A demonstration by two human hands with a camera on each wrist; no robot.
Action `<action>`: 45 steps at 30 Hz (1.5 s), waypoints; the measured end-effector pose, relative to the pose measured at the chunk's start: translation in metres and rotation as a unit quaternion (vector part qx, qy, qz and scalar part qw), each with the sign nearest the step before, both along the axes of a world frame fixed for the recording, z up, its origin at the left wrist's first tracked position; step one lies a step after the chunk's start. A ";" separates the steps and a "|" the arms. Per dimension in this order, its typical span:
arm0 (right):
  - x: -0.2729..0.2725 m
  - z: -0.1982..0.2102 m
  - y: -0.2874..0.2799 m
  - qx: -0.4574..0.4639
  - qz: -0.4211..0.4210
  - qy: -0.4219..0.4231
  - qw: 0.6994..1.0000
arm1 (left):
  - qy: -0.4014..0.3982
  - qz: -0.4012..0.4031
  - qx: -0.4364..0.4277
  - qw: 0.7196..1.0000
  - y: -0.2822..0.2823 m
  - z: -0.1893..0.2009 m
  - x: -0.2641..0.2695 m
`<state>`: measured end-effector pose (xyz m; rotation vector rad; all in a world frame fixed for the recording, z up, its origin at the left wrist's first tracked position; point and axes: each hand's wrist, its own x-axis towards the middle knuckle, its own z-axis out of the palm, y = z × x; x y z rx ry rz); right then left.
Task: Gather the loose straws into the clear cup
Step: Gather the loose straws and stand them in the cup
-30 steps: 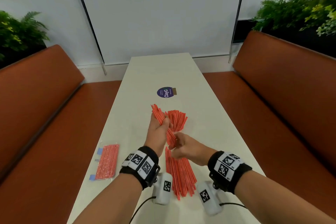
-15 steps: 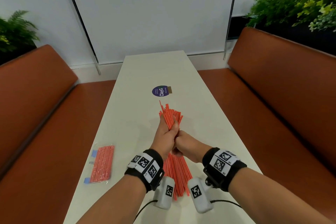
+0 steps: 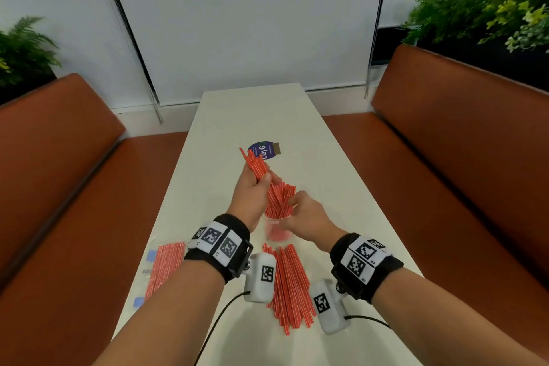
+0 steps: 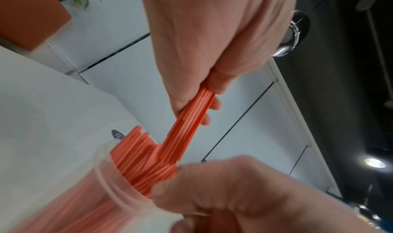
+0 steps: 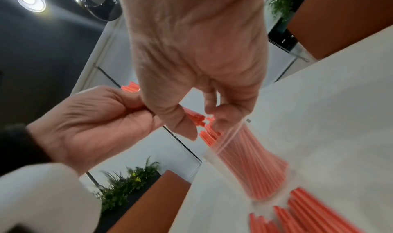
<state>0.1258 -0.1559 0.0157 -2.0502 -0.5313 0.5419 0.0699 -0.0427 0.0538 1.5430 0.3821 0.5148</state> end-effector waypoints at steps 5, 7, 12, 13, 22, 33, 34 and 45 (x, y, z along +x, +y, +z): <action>0.011 -0.013 0.008 -0.051 -0.044 -0.108 0.992 | 0.072 0.002 0.106 0.992 0.004 -0.024 0.013; 0.016 -0.018 0.018 -0.060 -0.015 -0.080 0.995 | 0.102 -0.002 0.117 0.988 0.004 -0.035 0.017; 0.024 -0.033 0.039 -0.034 0.027 -0.070 0.997 | 0.161 -0.004 0.137 0.977 0.003 -0.047 0.022; 0.025 -0.035 0.041 -0.032 0.025 -0.073 0.997 | 0.166 0.002 0.147 0.975 0.003 -0.048 0.023; 0.025 -0.037 0.039 -0.018 0.037 -0.084 0.996 | 0.139 0.055 0.277 0.949 0.009 -0.050 0.017; 0.017 -0.037 0.035 -0.037 0.075 -0.091 0.992 | 0.176 -0.077 0.348 0.918 0.024 -0.051 0.033; 0.016 -0.037 0.035 -0.036 0.075 -0.083 0.993 | 0.178 -0.082 0.367 0.909 0.022 -0.053 0.032; 0.019 -0.034 0.031 -0.048 0.067 -0.101 0.992 | 0.151 -0.041 0.378 0.912 0.028 -0.051 0.017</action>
